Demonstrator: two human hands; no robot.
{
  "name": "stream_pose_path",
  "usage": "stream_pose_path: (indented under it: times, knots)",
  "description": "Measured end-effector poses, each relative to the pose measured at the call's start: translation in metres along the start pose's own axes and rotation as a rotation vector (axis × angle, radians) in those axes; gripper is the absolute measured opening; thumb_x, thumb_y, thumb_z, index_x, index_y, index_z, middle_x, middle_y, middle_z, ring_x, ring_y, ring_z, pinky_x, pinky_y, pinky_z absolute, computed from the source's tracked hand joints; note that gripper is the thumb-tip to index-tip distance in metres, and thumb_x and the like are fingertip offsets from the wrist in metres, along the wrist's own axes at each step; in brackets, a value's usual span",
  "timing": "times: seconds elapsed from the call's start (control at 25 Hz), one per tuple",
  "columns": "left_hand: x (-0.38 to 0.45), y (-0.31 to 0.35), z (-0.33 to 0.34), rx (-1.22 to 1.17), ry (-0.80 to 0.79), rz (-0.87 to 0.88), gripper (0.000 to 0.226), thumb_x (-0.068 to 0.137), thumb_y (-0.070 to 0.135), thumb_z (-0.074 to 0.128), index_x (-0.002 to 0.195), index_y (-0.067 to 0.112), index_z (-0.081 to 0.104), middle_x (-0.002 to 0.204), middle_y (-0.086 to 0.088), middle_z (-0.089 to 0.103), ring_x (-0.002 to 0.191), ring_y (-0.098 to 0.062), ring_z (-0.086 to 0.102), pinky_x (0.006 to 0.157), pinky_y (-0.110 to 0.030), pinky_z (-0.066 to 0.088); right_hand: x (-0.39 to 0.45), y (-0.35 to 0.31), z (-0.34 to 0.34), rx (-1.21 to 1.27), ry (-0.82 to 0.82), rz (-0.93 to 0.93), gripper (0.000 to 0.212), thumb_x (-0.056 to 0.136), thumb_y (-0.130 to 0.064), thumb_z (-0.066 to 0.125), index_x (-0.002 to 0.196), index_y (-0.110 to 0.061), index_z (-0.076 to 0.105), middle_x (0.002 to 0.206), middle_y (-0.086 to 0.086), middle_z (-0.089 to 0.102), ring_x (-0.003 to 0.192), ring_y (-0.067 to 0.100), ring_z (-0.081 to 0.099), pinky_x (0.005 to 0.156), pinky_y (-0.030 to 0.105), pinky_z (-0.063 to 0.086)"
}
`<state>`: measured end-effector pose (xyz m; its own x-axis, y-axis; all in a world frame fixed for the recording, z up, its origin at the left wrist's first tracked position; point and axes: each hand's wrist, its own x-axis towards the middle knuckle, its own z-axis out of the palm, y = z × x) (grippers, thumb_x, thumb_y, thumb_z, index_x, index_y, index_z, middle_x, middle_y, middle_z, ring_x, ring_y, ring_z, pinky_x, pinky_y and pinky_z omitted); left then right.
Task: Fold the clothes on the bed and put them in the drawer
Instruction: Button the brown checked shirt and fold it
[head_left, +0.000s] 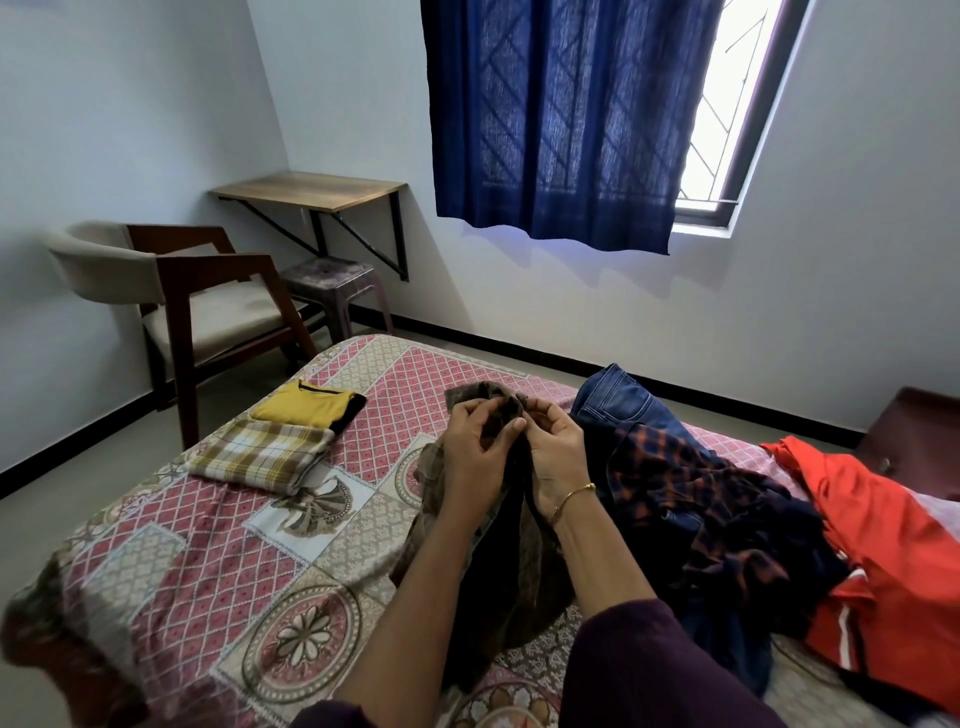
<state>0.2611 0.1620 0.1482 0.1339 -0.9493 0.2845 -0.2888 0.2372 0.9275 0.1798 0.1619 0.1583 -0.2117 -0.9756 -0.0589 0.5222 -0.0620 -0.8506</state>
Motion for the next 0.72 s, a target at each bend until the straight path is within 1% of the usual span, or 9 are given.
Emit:
stream_pose_path:
  times: [0.08,0.2,0.32,0.36,0.44,0.52,0.56,0.64,0.72]
  knots:
    - [-0.002,0.002,0.003,0.020,0.069,0.016,0.033,0.086,0.023,0.067,0.115,0.007,0.063,0.109,-0.004,0.052,0.101,-0.015,0.055,0.089,-0.026,0.049,-0.003,-0.001,0.001,0.017,-0.027,0.015,0.019,0.089,0.007,0.051,0.083,-0.008,0.061,0.078,0.007,0.063,0.073,0.016,0.061,0.067,0.020,0.055]
    - [-0.006,0.006,0.004,0.063,0.202,0.052,0.026,0.089,0.021,0.063,0.110,0.006,0.064,0.106,-0.006,0.058,0.094,-0.016,0.057,0.084,-0.031,0.051,-0.006,-0.004,0.004,0.094,-0.094,0.062,0.017,0.092,0.005,0.048,0.087,-0.006,0.060,0.081,0.008,0.064,0.077,0.017,0.063,0.069,0.021,0.056]
    - [-0.003,0.009,-0.004,0.136,0.279,0.077,0.020,0.090,0.018,0.061,0.106,0.006,0.062,0.099,-0.007,0.065,0.086,-0.016,0.059,0.073,-0.022,0.046,-0.010,-0.008,0.005,0.113,-0.165,0.113,0.012,0.093,-0.002,0.050,0.091,-0.005,0.060,0.084,0.009,0.066,0.080,0.018,0.064,0.071,0.023,0.056]
    - [-0.002,0.011,-0.008,0.130,0.279,0.078,0.019,0.089,0.017,0.063,0.104,0.007,0.060,0.094,-0.006,0.065,0.081,-0.016,0.061,0.068,-0.019,0.045,-0.011,-0.009,0.005,0.071,-0.180,0.118,0.008,0.092,-0.005,0.053,0.093,-0.005,0.061,0.086,0.010,0.067,0.082,0.020,0.065,0.074,0.026,0.056]
    - [0.000,0.011,-0.015,0.097,0.217,0.088,0.016,0.085,0.011,0.067,0.098,0.006,0.058,0.085,-0.003,0.064,0.072,-0.009,0.060,0.063,-0.011,0.045,-0.012,-0.007,0.006,-0.018,-0.159,0.121,0.007,0.089,-0.008,0.059,0.095,-0.005,0.062,0.092,0.014,0.068,0.088,0.025,0.066,0.082,0.033,0.056]
    - [0.000,0.009,-0.020,0.034,0.134,0.075,0.011,0.083,0.006,0.068,0.090,0.011,0.060,0.078,0.002,0.064,0.069,-0.003,0.060,0.065,-0.010,0.049,-0.012,-0.006,0.006,-0.071,-0.112,0.107,0.005,0.087,-0.006,0.061,0.092,-0.005,0.063,0.092,0.016,0.066,0.090,0.028,0.064,0.086,0.038,0.054]
    - [-0.001,0.007,-0.022,-0.012,0.107,0.046,0.012,0.083,0.005,0.068,0.088,0.014,0.061,0.078,0.003,0.065,0.071,-0.005,0.062,0.068,-0.012,0.051,-0.013,-0.006,0.006,-0.066,-0.106,0.102,0.003,0.087,-0.004,0.061,0.090,-0.005,0.062,0.090,0.016,0.065,0.089,0.028,0.063,0.086,0.038,0.053]
    - [-0.004,0.005,-0.022,-0.126,0.078,-0.021,0.016,0.084,0.003,0.066,0.091,0.017,0.062,0.084,0.002,0.067,0.080,-0.013,0.066,0.075,-0.021,0.055,-0.014,-0.008,0.006,0.003,-0.110,0.111,0.006,0.089,-0.001,0.056,0.089,-0.005,0.060,0.086,0.014,0.064,0.083,0.024,0.063,0.080,0.033,0.055]
    - [-0.004,0.006,-0.020,-0.172,0.130,-0.060,0.016,0.086,0.003,0.064,0.097,0.014,0.065,0.090,-0.001,0.068,0.088,-0.017,0.065,0.080,-0.027,0.055,-0.015,-0.011,0.006,0.052,-0.118,0.125,0.010,0.091,0.001,0.053,0.089,-0.004,0.061,0.083,0.010,0.065,0.076,0.018,0.064,0.071,0.024,0.057]
